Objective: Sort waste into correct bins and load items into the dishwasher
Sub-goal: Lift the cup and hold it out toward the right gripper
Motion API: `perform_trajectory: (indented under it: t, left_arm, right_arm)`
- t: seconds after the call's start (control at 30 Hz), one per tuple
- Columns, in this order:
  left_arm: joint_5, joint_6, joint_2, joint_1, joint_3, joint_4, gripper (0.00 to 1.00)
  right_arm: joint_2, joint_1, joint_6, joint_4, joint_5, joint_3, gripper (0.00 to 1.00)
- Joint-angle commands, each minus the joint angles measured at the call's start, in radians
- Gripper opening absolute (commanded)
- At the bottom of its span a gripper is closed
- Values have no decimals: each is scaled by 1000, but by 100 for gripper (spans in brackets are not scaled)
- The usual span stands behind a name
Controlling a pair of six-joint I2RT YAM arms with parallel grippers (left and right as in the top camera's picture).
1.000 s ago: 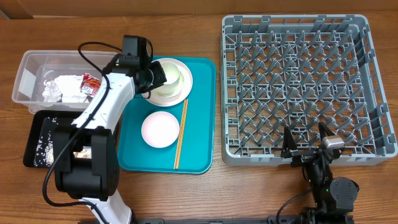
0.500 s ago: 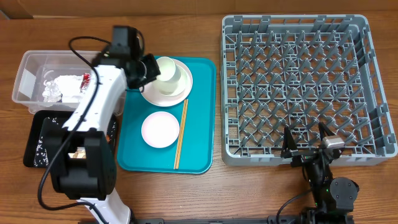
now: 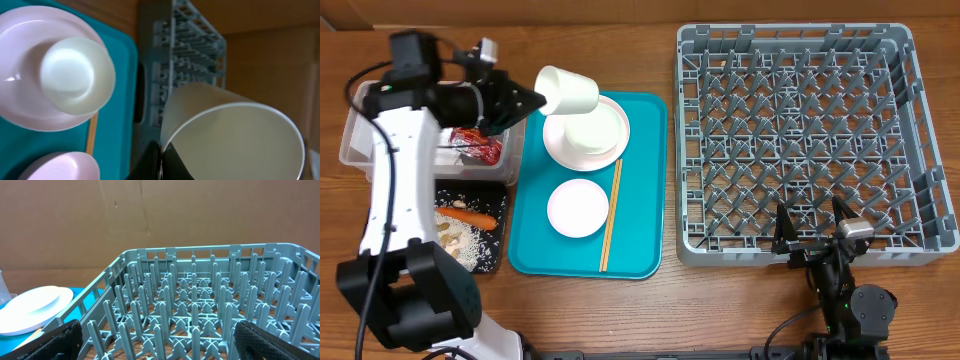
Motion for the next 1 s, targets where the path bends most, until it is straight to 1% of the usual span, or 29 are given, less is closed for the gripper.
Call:
perform_trajectory:
  t: [0.0,0.13,0.23,0.33,0.37,0.43,0.53,0.63,0.67,0.7,0.8,0.87,0.97]
  left_arm:
    - [312,206,-17,37,17,-81,4]
    - [328,308,-17,39,17,-194,5]
    - [328,375,-17,37,17,-256,4]
    - [328,425,-17,37,17,-286,5]
    - [328,438,-17,37,17,-290,5]
    - [327,444,-17,35,17,-297,6]
    - [328,443,-17,21,17,-297,6]
    - [328,443,-17,-5,17,-296,7]
    - [328,443,-17,-29,17,-295,6]
    - [328,444,-17,-42,17,-295,6]
    - [349,443,-17,-86,17,-288,6]
    - [381,443,-17,-120,17,-272,7]
    - [422,442,-17,-159,17,-232,11]
  right_arm:
    - [-12,-2,4,6,2,-11,100]
    - [-12,-2,5,7,-18,-11,100]
    - [-12,-2,69,11,-122,-11,100]
    - [-12,-2,148,24,-237,-10,100]
    - [-12,-2,167,23,-302,-9,100]
    - [-11,-2,220,4,-364,5,100]
    - [-11,-2,297,-33,-370,60,100]
    - [6,-2,327,-64,-374,155,100]
    - [44,-2,327,-120,-377,249,100]
    - [75,-2,327,-163,-378,307,100]
    - [196,-2,325,-284,-417,475,100]
    - [301,-2,314,-351,-483,584,100]
    - [459,-2,311,-433,-590,725,100]
